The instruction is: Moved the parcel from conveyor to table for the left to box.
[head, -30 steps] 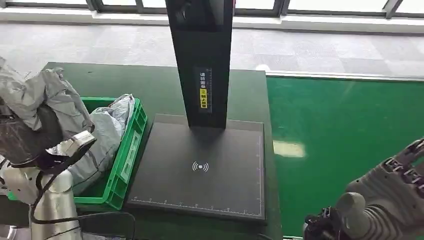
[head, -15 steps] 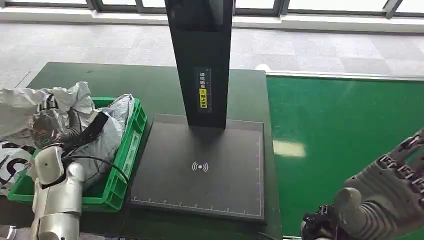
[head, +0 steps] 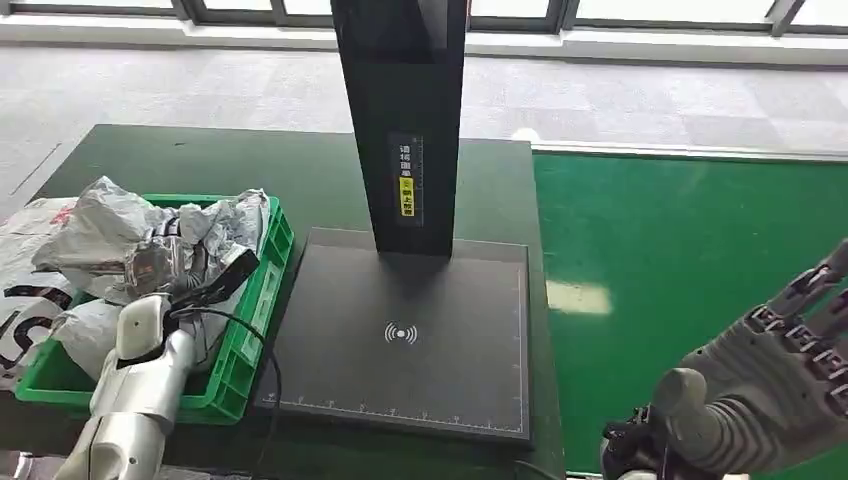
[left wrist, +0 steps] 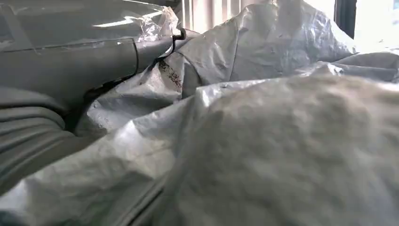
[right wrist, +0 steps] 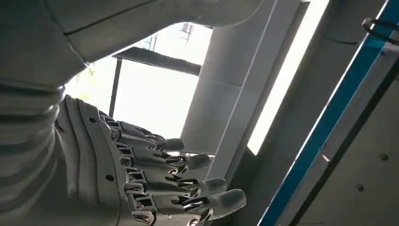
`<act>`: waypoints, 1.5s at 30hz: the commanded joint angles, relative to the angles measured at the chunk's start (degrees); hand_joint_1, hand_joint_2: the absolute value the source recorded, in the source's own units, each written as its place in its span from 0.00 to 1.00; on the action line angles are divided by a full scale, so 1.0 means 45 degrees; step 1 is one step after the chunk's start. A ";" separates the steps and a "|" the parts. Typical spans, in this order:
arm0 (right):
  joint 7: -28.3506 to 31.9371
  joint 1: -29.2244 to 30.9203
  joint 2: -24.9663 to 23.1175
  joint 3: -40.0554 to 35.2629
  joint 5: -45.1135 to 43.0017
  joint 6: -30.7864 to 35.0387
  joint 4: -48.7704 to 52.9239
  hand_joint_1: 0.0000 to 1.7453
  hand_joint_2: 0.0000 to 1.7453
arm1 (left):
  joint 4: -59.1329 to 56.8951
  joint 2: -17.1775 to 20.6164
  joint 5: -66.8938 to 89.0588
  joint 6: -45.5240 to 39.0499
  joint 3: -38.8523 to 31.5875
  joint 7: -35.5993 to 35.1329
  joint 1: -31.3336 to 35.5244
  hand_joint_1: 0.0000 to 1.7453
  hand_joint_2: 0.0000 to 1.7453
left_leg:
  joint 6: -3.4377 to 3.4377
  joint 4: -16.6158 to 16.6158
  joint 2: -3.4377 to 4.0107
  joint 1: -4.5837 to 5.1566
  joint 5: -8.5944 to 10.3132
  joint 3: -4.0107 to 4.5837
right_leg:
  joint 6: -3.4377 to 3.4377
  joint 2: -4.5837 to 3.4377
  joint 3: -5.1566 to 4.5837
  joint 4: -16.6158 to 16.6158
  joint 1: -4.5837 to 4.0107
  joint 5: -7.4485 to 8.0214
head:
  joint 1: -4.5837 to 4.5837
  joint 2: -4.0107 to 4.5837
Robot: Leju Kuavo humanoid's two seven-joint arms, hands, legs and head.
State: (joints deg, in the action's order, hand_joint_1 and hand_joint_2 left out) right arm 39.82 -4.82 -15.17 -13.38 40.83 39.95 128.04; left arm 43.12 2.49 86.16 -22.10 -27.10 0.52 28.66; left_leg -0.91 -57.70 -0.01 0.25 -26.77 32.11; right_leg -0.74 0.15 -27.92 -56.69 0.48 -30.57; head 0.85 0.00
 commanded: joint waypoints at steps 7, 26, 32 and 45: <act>0.0039 0.0198 0.0118 -0.0254 -0.0009 0.0010 -0.0525 0.00 1.00 | -0.1027 0.0100 -0.0060 0.0063 0.0599 0.0003 -0.0015 1.00 1.00 | -0.0003 0.0026 0.0007 -0.0008 0.0023 0.0003 | 0.0005 -0.0009 0.0001 0.0029 -0.0007 0.0023 | 0.0000 0.0000; 0.0039 0.0086 0.0090 -0.0195 0.0040 0.0010 -0.0327 0.00 1.00 | 0.4365 -0.1753 -0.6931 -0.1837 0.0831 0.3360 -0.1662 0.00 0.00 | 0.0005 -0.0003 -0.0020 -0.0008 0.0012 0.0034 | 0.0009 0.0019 -0.0020 0.0013 -0.0006 0.0009 | -0.0005 0.0000; 0.0039 0.0156 0.0089 -0.0066 0.0037 0.0010 -0.0437 0.00 1.00 | 0.5602 -0.3158 -1.3282 0.0133 0.0296 0.6575 -0.1948 0.00 0.00 | 0.0005 -0.0005 -0.0035 -0.0010 0.0018 0.0038 | 0.0016 0.0034 -0.0029 0.0025 -0.0007 0.0017 | 0.0000 0.0000; 0.0039 -0.0017 -0.0038 0.0143 0.0206 0.0010 -0.0412 0.00 1.00 | 0.4521 -0.2989 -1.5314 -0.1004 0.2685 0.6456 -0.2336 0.00 0.00 | 0.0002 0.0007 -0.0002 -0.0006 0.0015 0.0041 | 0.0019 -0.0001 -0.0035 0.0027 0.0020 0.0027 | 0.0000 0.0000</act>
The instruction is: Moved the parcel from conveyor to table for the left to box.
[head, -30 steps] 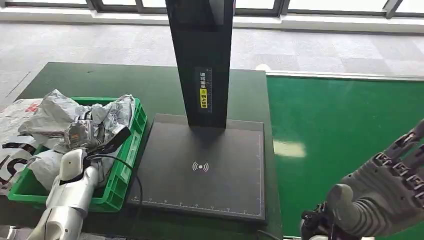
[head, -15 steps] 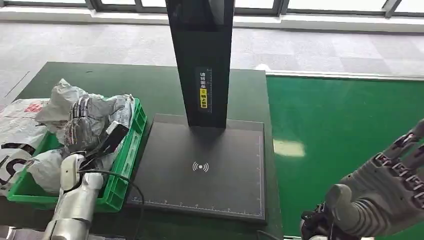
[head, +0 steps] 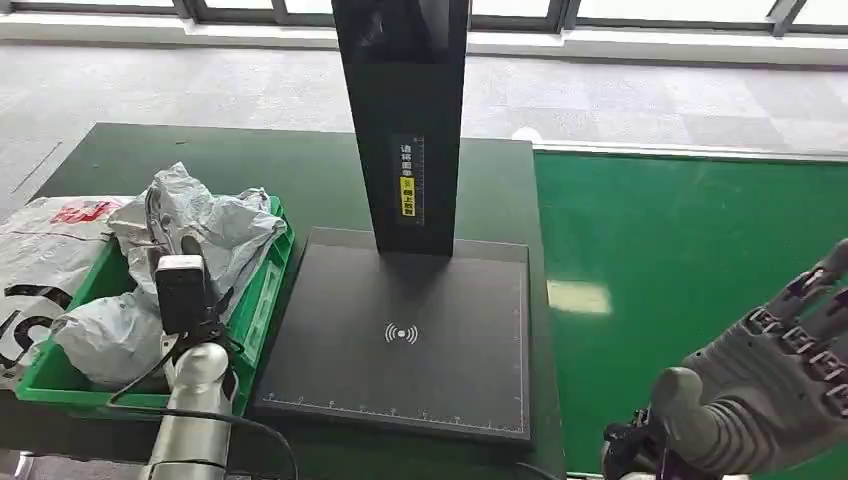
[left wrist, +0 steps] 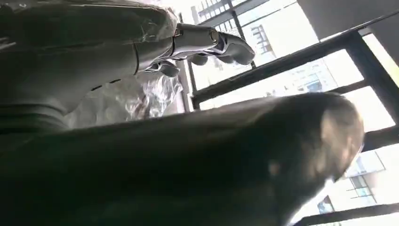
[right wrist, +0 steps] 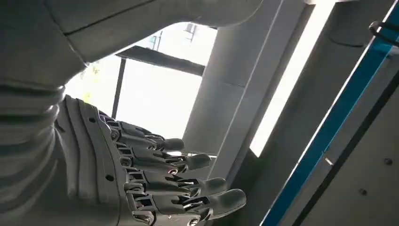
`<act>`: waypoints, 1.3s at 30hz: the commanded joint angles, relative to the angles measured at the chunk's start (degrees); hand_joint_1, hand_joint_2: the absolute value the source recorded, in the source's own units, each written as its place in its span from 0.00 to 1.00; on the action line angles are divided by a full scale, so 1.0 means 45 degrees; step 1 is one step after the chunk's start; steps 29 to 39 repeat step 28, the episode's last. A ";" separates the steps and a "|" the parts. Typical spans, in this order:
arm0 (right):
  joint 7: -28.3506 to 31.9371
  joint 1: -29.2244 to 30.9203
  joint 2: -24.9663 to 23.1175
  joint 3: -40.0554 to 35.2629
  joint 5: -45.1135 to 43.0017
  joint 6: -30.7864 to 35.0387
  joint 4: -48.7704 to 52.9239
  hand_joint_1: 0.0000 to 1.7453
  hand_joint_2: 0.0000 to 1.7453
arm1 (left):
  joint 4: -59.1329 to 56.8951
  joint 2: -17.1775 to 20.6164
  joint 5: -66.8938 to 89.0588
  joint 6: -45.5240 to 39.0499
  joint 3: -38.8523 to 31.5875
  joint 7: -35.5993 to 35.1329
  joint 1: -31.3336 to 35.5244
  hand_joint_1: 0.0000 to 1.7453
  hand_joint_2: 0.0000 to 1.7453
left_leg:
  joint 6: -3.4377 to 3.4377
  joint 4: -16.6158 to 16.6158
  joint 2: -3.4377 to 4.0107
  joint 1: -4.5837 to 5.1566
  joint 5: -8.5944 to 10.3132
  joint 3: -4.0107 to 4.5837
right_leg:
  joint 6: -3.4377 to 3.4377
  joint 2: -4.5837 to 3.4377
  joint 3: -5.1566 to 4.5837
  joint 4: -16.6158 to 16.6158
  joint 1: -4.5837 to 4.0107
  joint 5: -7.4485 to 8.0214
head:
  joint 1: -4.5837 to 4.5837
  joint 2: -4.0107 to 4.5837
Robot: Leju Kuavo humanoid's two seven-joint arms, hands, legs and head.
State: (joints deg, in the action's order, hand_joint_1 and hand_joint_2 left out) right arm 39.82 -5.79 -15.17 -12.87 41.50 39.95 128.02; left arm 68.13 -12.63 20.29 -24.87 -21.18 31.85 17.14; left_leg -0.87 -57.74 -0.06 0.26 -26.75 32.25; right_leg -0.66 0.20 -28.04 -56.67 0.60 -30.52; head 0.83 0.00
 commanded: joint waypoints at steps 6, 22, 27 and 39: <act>0.0039 0.0362 -0.0160 0.0031 0.0061 0.0010 -0.0422 0.00 1.00 | -0.0706 -0.0051 -0.2620 -0.0689 0.1040 0.0905 0.0403 0.00 0.00 | -0.0007 0.0003 -0.0009 -0.0009 0.0012 0.0011 | 0.0001 0.0008 -0.0013 0.0007 -0.0007 0.0006 | 0.0005 0.0000; 0.0039 0.0449 -0.0095 0.0149 -0.0306 0.0010 -0.0802 0.00 1.00 | 0.2831 -0.0131 -0.4367 0.4388 0.5107 0.1644 -0.1608 0.00 0.00 | -0.0002 0.0024 0.0017 0.0007 0.0014 0.0035 | 0.0004 -0.0016 -0.0040 0.0033 -0.0017 0.0033 | 0.0005 0.0000; 0.0039 0.0242 0.0227 0.0140 -0.0926 0.0010 -0.1178 0.00 1.00 | 0.5176 -0.0017 -0.4233 0.5563 0.6344 0.1812 -0.2304 0.00 0.00 | 0.0016 -0.0004 0.0026 0.0003 0.0000 0.0044 | 0.0012 -0.0027 -0.0039 0.0019 -0.0025 0.0019 | 0.0005 0.0000; 0.0039 0.0242 0.0227 0.0140 -0.0926 0.0010 -0.1178 0.00 1.00 | 0.5176 -0.0017 -0.4233 0.5563 0.6344 0.1812 -0.2304 0.00 0.00 | 0.0016 -0.0005 0.0026 -0.0001 0.0001 0.0046 | 0.0012 -0.0022 -0.0042 0.0021 -0.0030 0.0019 | 0.0005 0.0000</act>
